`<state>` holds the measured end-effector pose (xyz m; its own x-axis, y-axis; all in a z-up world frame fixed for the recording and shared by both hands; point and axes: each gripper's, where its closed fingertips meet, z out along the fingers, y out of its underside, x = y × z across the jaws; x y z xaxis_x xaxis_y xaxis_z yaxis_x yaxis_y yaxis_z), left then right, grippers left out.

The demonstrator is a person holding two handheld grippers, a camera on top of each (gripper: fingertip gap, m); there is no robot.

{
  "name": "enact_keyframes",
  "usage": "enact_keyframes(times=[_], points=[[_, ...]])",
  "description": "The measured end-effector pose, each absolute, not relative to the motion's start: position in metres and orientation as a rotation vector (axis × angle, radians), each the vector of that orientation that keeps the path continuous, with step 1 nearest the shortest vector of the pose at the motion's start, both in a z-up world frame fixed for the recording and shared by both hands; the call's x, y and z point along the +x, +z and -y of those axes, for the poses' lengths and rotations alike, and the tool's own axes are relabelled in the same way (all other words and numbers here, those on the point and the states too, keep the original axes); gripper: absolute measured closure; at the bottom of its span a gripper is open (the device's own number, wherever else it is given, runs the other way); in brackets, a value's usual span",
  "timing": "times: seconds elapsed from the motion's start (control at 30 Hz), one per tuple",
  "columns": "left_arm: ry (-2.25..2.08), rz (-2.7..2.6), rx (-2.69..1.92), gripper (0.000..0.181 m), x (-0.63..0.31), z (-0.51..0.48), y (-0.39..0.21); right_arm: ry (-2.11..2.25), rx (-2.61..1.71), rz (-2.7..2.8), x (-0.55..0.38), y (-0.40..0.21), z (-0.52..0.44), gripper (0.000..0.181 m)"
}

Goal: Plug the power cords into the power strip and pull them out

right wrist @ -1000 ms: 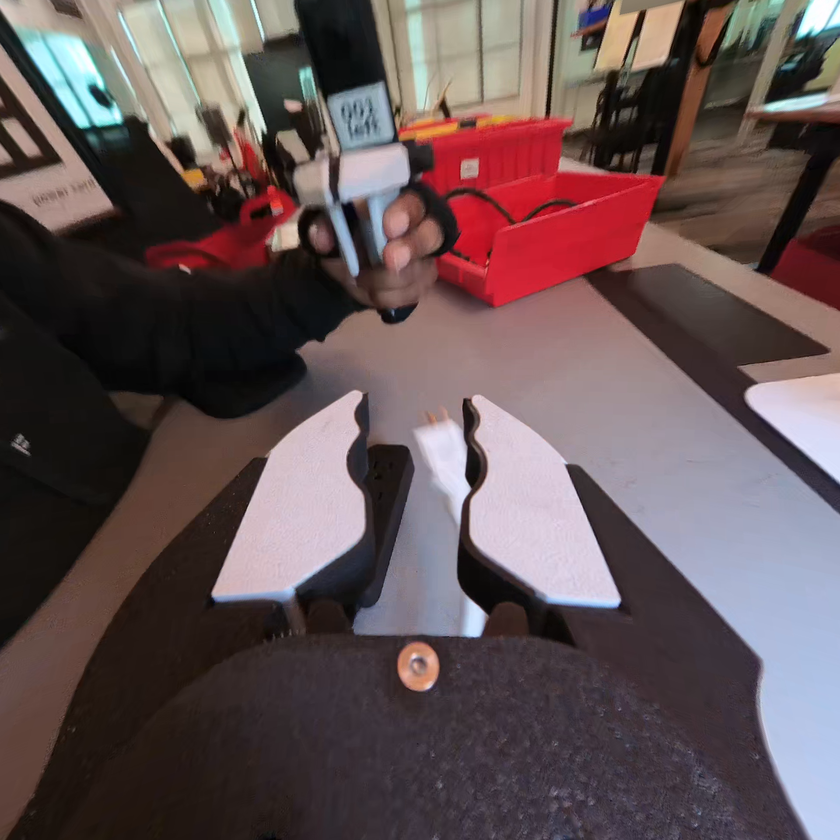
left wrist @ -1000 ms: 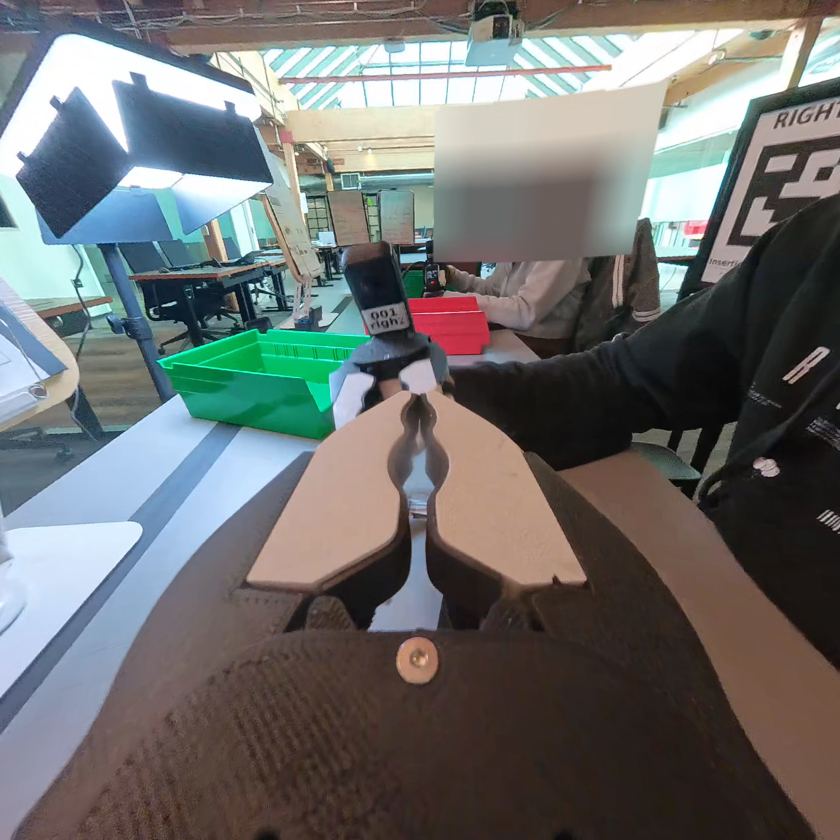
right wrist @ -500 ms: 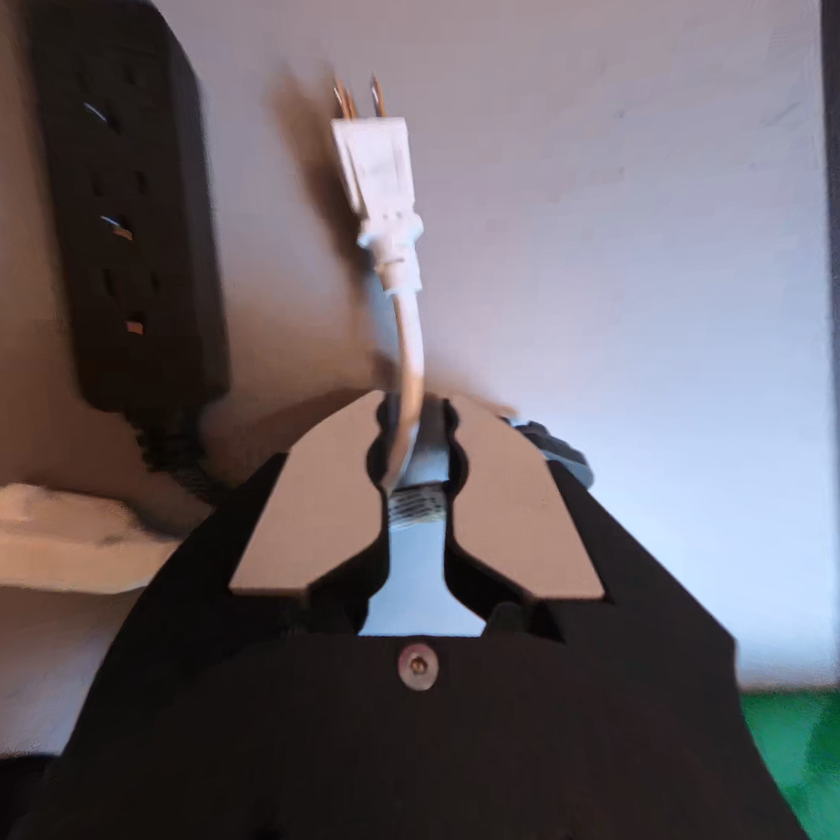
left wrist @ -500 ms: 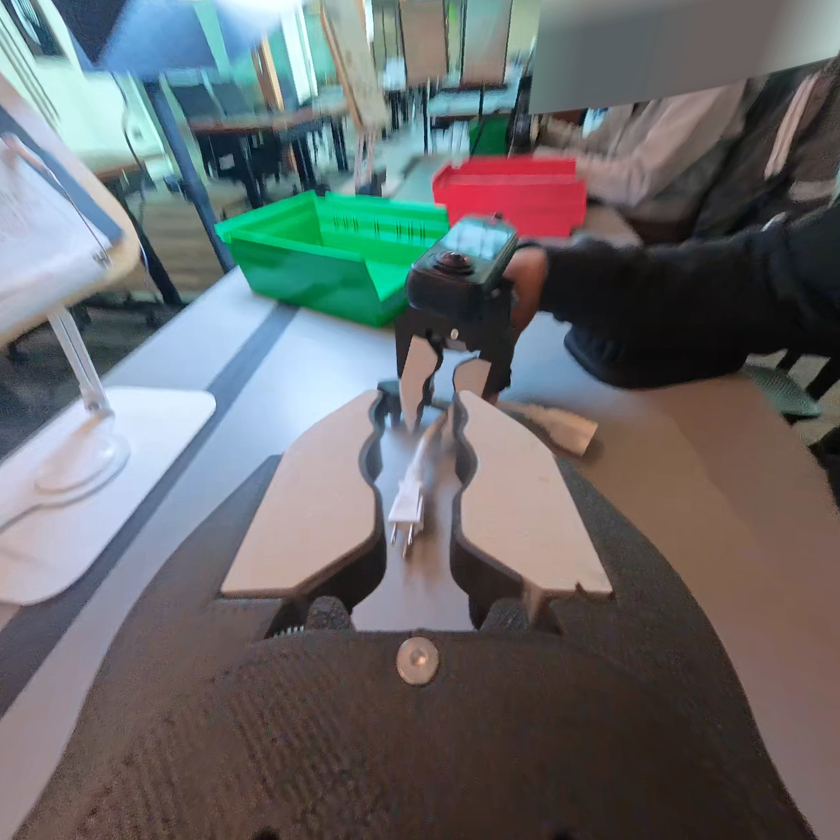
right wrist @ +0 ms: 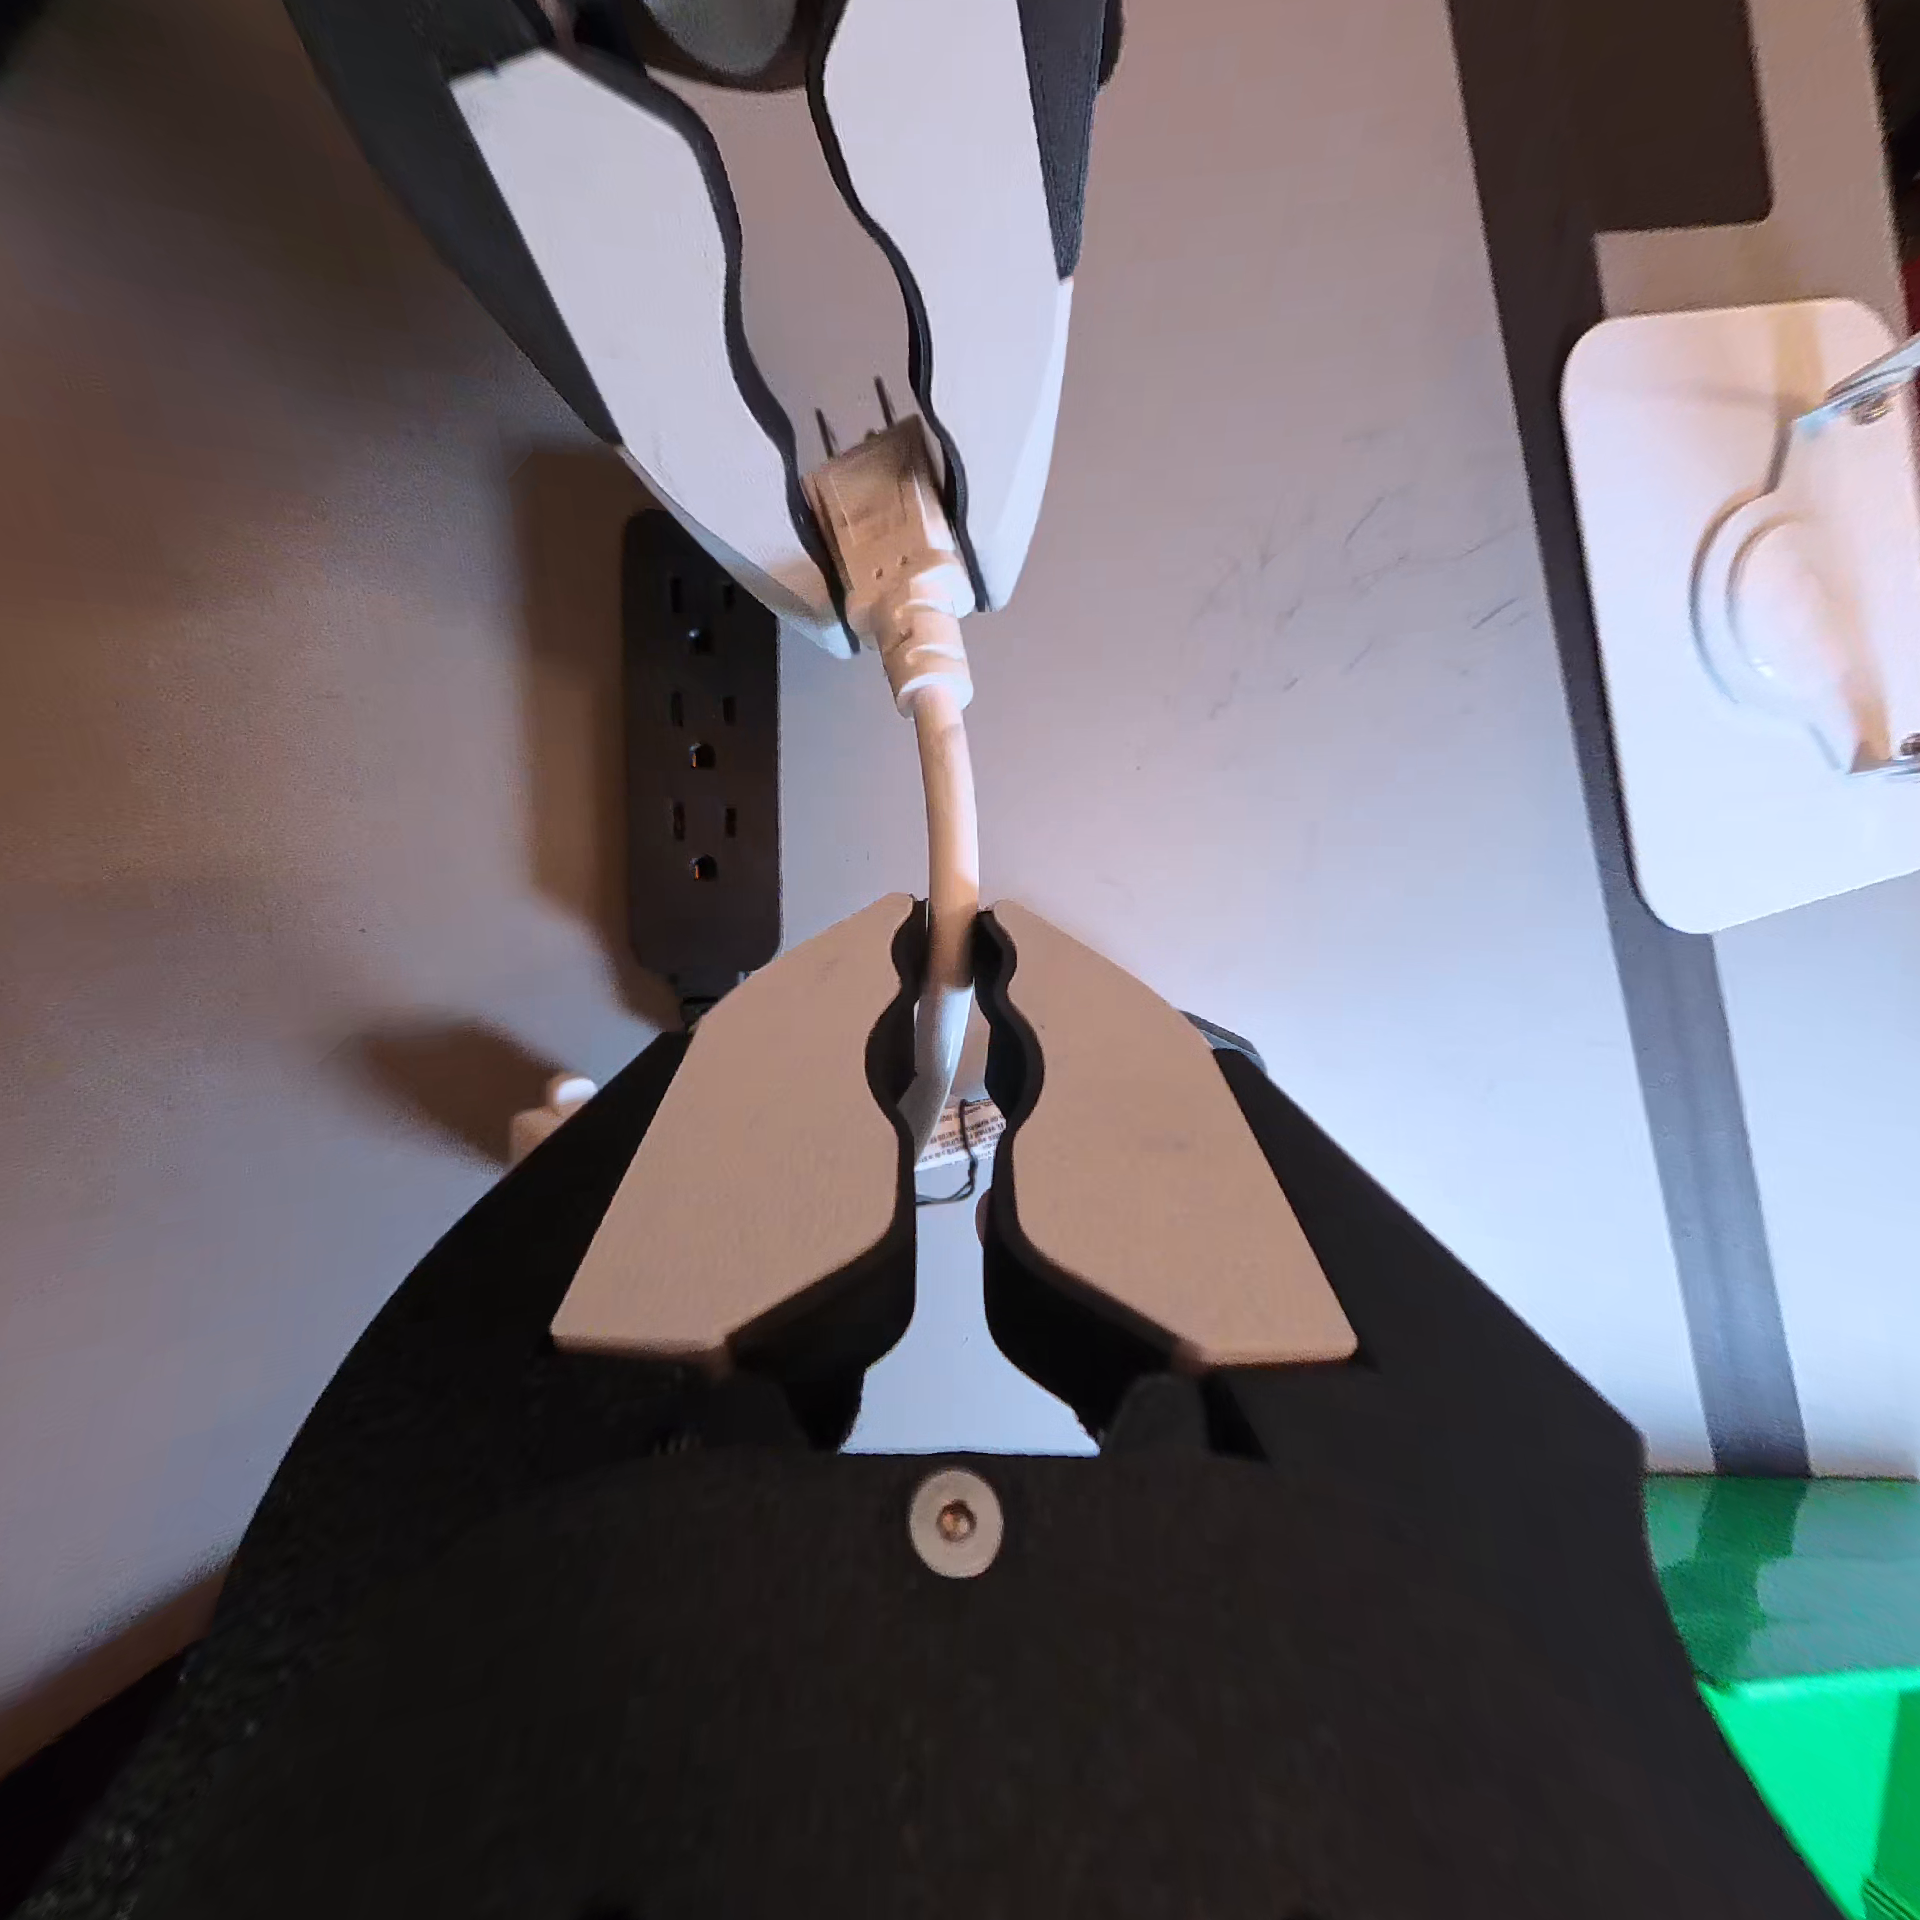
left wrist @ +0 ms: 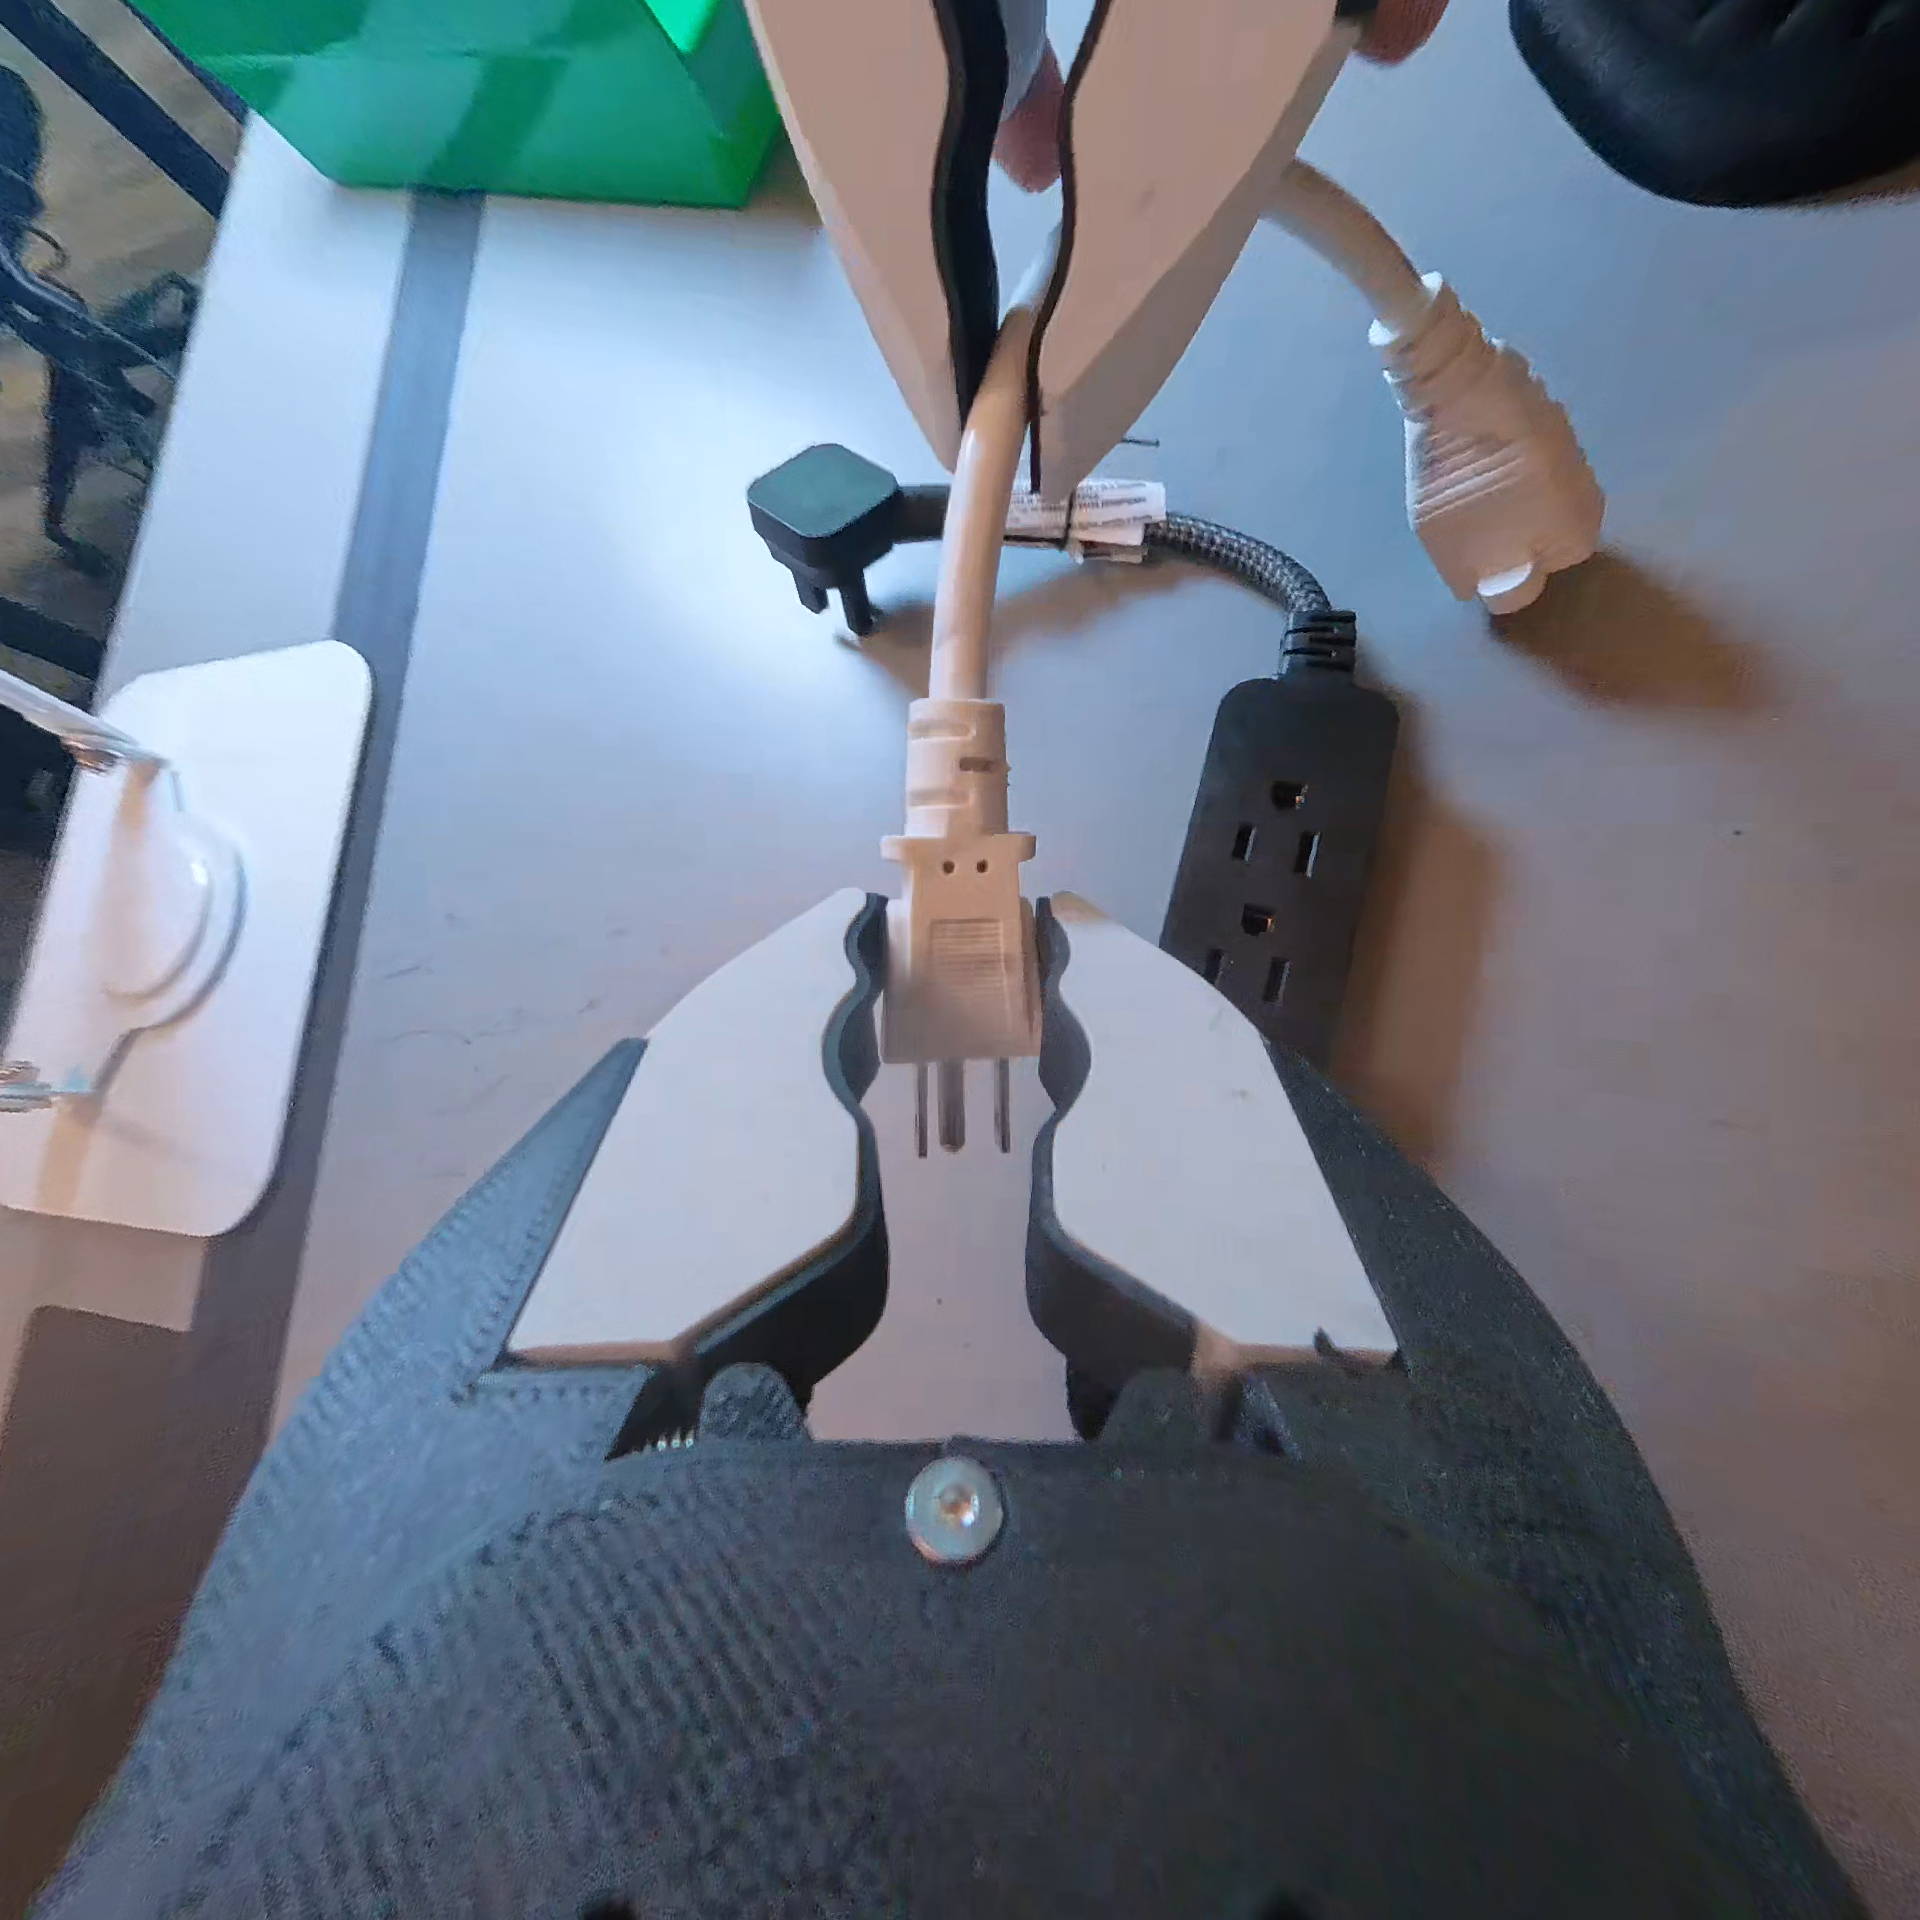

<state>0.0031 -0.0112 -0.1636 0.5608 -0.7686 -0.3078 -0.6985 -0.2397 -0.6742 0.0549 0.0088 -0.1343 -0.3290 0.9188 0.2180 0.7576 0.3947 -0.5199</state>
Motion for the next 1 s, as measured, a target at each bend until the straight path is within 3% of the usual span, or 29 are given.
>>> enact_keyframes(times=[0.2,0.43,0.57,0.67,0.8,1.0], points=[[-0.125,-1.121,-1.788,0.154,0.015,0.012,-0.121,0.583,-1.286,2.101,0.063,-0.086,0.006,0.172],[-0.262,-1.024,-1.468,0.154,0.031,0.039,-0.037,1.625,-0.802,1.663,0.092,0.035,0.031,0.162],[-0.322,-1.018,-1.379,0.154,0.044,0.053,-0.015,1.612,-0.881,1.547,0.074,0.008,-0.008,0.165],[-0.349,-1.020,-1.347,0.154,0.050,0.058,-0.009,1.556,-0.842,1.656,0.057,-0.018,0.013,0.160],[-0.437,-0.992,-1.333,0.155,0.051,0.059,-0.008,1.477,-0.690,1.761,0.043,-0.019,0.065,0.143],[-0.610,-0.901,-1.310,0.154,0.043,0.058,-0.003,1.495,-0.711,1.677,0.039,-0.004,0.072,0.150]])
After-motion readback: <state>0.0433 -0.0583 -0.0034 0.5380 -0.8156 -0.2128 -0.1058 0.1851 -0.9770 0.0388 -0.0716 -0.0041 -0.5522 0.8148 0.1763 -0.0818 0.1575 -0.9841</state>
